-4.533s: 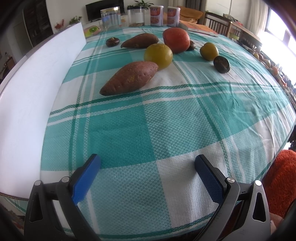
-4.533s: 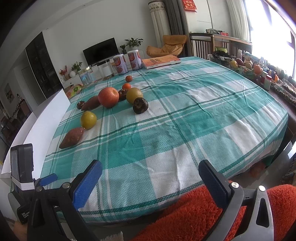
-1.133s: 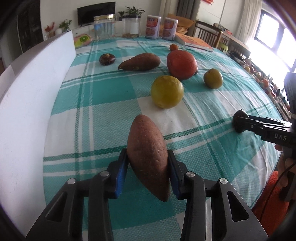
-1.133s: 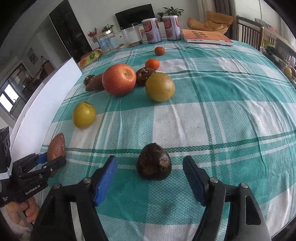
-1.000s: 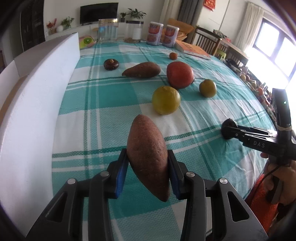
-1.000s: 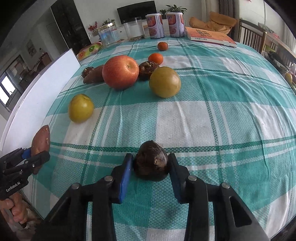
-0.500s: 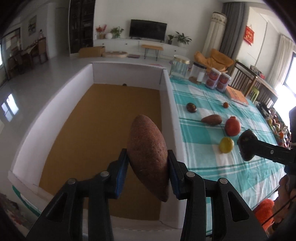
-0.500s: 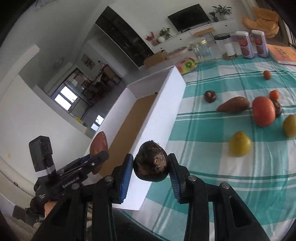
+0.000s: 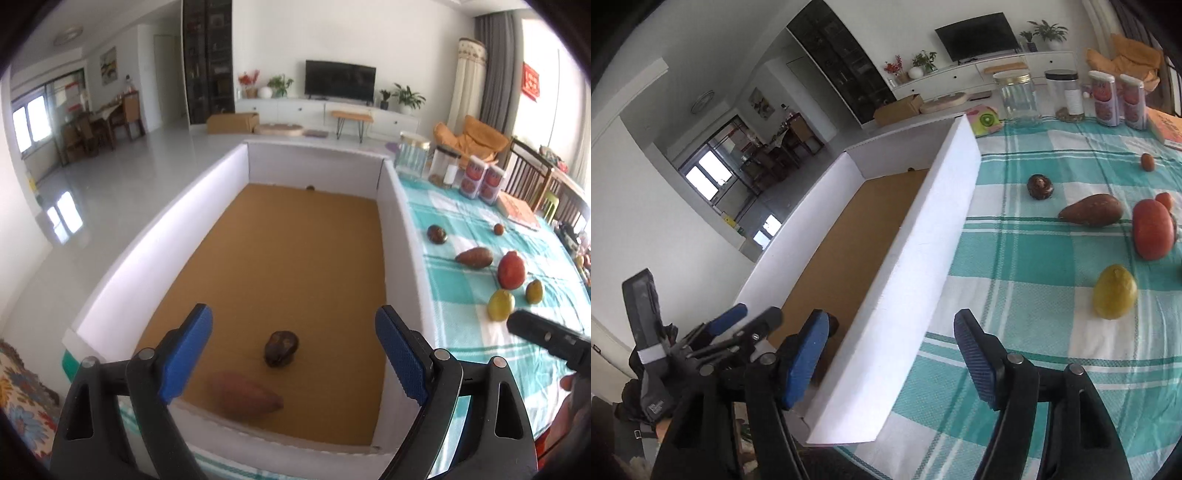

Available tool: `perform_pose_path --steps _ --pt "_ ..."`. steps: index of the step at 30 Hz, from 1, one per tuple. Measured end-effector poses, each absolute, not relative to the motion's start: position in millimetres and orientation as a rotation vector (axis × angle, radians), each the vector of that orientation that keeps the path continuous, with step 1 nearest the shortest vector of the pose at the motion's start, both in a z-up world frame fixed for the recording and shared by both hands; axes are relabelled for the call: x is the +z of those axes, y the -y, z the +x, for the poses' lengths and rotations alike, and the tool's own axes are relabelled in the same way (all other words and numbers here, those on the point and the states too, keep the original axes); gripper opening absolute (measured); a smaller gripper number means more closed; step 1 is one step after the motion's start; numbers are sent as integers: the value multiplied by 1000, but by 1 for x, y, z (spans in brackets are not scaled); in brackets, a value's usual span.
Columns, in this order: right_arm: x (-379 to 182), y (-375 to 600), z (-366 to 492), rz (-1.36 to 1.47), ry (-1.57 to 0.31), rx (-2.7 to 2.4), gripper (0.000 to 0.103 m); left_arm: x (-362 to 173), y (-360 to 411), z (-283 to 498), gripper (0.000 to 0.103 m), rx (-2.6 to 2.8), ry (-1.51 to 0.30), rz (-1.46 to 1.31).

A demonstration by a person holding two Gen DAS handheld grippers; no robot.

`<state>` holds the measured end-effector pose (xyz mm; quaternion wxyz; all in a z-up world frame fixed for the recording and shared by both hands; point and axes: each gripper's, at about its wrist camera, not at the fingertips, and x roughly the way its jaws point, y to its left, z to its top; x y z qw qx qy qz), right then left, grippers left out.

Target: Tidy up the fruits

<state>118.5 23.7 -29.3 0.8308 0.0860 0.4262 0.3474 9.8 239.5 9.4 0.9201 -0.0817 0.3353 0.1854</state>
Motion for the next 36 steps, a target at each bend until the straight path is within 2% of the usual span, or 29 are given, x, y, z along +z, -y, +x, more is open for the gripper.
perform_pose_path --steps 1,3,7,11,14,27,36 --pt "-35 -2 115 173 -882 664 85 15 -232 14 93 352 -654 -150" --pt "-52 40 109 124 -836 505 88 22 -218 23 95 329 -628 -89" --pt "-85 118 114 63 -809 174 88 13 -190 50 95 342 -624 67" --pt "-89 184 124 337 -818 82 88 -5 -173 82 95 314 -699 111" --pt "-82 193 121 330 -780 61 89 -11 -163 100 95 284 -760 98" --pt "-92 190 112 344 -776 77 89 -15 -93 73 95 217 -719 237" --pt "-96 192 112 326 -799 23 89 -15 -94 68 95 221 -737 187"
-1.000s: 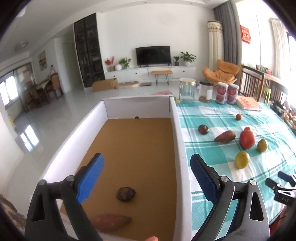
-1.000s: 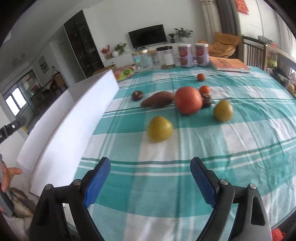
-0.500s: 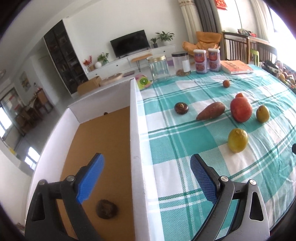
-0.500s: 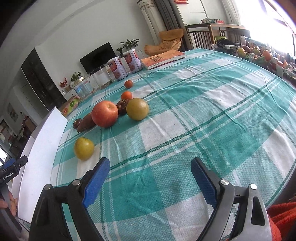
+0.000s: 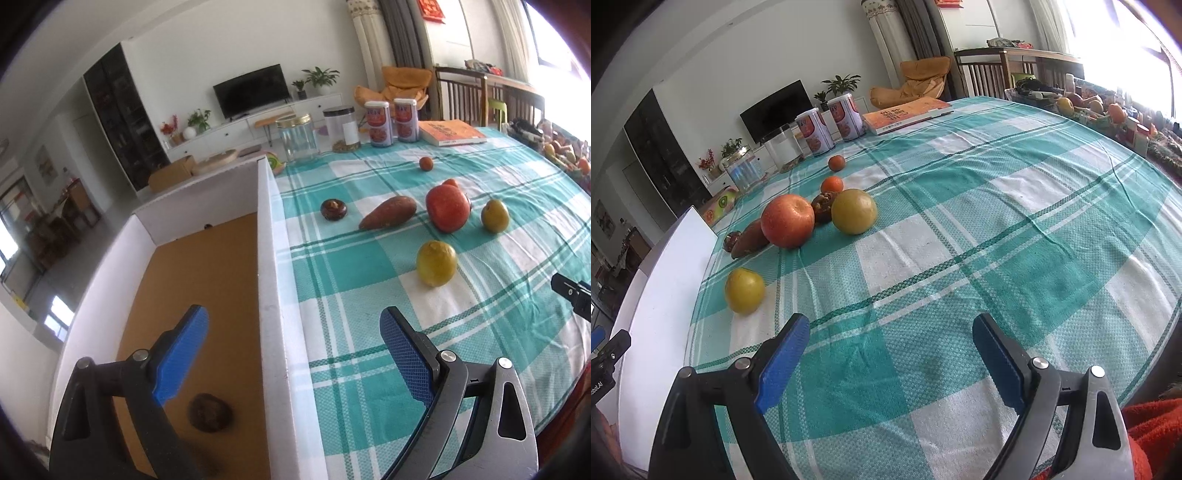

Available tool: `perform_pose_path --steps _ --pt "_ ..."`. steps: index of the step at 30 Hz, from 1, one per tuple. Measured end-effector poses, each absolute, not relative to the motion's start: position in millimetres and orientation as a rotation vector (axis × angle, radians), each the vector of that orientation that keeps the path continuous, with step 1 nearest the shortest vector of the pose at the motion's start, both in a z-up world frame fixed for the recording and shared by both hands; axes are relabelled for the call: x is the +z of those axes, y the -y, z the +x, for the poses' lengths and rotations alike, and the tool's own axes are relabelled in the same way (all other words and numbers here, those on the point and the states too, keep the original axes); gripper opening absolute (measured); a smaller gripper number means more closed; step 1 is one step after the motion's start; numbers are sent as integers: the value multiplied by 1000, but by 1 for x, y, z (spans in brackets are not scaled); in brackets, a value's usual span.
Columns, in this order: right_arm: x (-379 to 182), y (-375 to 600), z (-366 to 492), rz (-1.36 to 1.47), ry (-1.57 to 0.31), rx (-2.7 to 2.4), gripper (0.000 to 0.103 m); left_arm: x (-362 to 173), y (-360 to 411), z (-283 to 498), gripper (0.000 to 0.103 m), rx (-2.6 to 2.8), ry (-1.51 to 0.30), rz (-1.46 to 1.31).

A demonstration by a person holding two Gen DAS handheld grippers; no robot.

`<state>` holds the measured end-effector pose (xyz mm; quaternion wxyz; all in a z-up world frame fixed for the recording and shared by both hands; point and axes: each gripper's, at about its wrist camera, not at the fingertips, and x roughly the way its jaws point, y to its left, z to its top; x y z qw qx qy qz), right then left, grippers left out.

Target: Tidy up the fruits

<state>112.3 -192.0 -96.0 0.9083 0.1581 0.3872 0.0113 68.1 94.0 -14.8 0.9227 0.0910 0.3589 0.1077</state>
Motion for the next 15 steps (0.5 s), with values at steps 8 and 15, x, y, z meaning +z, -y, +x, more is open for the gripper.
perform_pose_path --steps 8,15 --pt "-91 204 104 357 -760 -35 103 3 -79 46 99 308 -574 221" --pt "-92 207 106 353 -775 -76 103 30 -30 12 102 160 -398 268"
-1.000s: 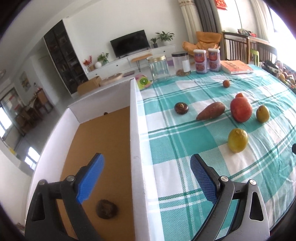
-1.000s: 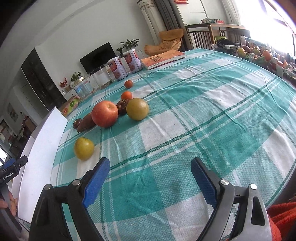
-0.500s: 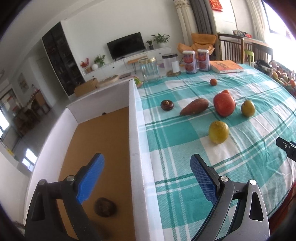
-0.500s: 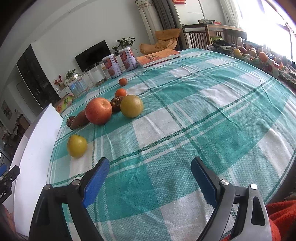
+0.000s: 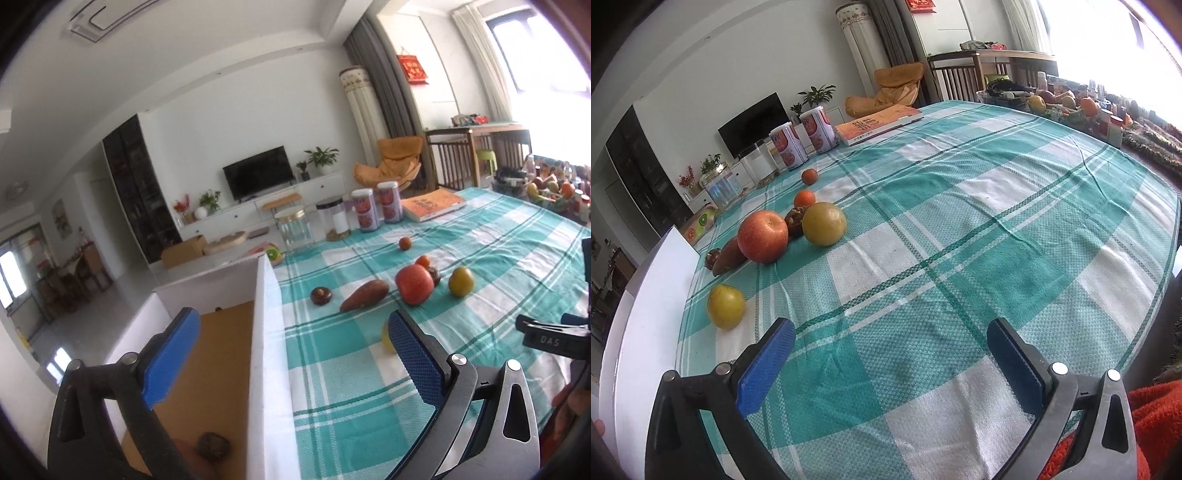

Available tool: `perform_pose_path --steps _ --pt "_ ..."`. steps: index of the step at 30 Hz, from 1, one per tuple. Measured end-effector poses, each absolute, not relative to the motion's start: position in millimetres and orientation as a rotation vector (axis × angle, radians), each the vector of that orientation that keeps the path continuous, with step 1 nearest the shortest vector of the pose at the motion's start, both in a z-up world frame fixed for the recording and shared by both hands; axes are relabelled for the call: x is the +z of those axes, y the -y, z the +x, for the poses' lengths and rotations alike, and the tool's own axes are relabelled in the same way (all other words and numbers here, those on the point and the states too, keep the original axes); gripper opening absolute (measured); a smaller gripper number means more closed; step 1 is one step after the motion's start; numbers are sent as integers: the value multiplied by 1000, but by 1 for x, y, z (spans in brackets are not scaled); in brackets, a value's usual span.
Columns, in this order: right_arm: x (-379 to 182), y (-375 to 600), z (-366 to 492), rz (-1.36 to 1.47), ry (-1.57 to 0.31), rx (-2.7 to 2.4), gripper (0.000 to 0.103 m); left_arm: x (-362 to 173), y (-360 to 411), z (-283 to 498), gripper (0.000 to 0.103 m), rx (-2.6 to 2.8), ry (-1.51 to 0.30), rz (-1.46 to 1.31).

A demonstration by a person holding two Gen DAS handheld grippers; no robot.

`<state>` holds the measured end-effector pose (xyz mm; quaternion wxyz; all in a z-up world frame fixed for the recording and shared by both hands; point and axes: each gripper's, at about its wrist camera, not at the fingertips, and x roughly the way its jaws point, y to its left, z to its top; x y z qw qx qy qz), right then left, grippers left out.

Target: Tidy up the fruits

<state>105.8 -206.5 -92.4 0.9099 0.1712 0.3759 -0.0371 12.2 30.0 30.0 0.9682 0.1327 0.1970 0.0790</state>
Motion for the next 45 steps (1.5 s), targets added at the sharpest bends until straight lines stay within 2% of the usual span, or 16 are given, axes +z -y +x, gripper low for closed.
perform_pose_path --steps 4,12,24,45 --pt "-95 209 106 359 -788 -92 103 12 -7 29 102 -31 -558 193" --pt "-103 215 110 376 -830 -116 103 -70 3 70 102 -86 -849 57" --pt "-111 210 117 352 -883 -122 103 -119 -13 78 102 0 -918 62" --pt "-119 206 123 338 -930 -123 103 -122 -22 82 103 5 -917 -1"
